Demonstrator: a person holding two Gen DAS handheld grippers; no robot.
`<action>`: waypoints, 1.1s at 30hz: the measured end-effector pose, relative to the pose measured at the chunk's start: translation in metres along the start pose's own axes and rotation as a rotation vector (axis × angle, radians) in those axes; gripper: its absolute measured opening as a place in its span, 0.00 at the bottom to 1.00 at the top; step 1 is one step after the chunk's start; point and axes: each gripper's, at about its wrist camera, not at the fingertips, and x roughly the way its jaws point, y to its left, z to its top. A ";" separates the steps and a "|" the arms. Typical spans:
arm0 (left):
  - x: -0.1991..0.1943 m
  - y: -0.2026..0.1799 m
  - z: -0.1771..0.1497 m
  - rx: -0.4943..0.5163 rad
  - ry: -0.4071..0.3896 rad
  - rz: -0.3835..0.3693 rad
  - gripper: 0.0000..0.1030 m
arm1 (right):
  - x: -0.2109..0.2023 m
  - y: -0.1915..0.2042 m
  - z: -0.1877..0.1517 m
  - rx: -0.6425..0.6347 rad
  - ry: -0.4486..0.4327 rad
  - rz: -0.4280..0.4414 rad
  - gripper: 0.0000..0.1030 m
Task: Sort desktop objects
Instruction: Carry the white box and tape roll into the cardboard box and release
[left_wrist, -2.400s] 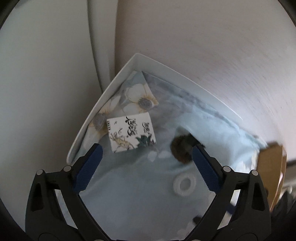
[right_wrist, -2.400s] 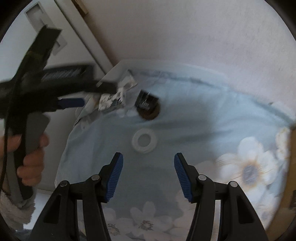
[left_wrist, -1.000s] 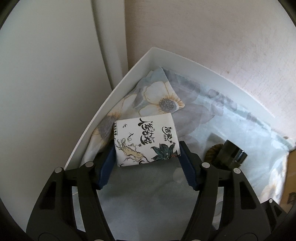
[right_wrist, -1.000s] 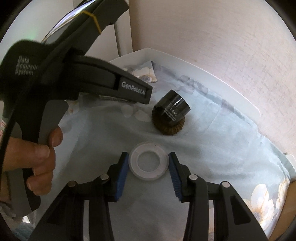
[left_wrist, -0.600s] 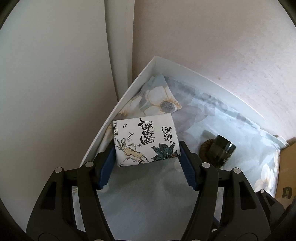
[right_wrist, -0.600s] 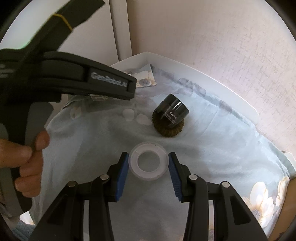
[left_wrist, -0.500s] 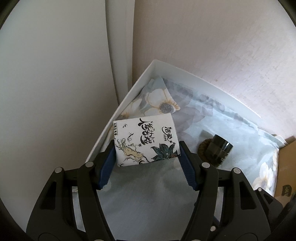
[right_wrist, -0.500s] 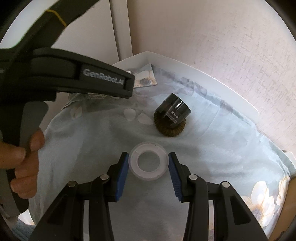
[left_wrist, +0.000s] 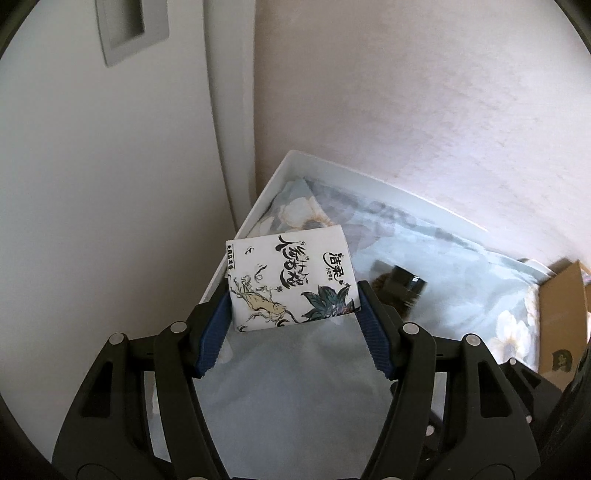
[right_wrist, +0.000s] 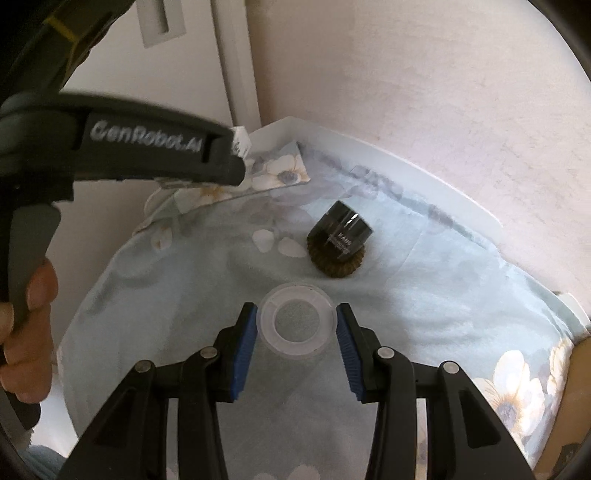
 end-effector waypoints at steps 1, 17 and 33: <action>-0.005 -0.004 -0.002 0.005 -0.001 -0.009 0.60 | -0.004 -0.001 0.001 0.011 -0.004 -0.004 0.38; -0.119 -0.110 -0.012 0.277 -0.161 -0.270 0.60 | -0.227 -0.127 -0.034 0.336 -0.249 -0.149 0.39; -0.147 -0.317 -0.083 0.614 -0.005 -0.563 0.61 | -0.338 -0.201 -0.170 0.626 -0.239 -0.497 0.39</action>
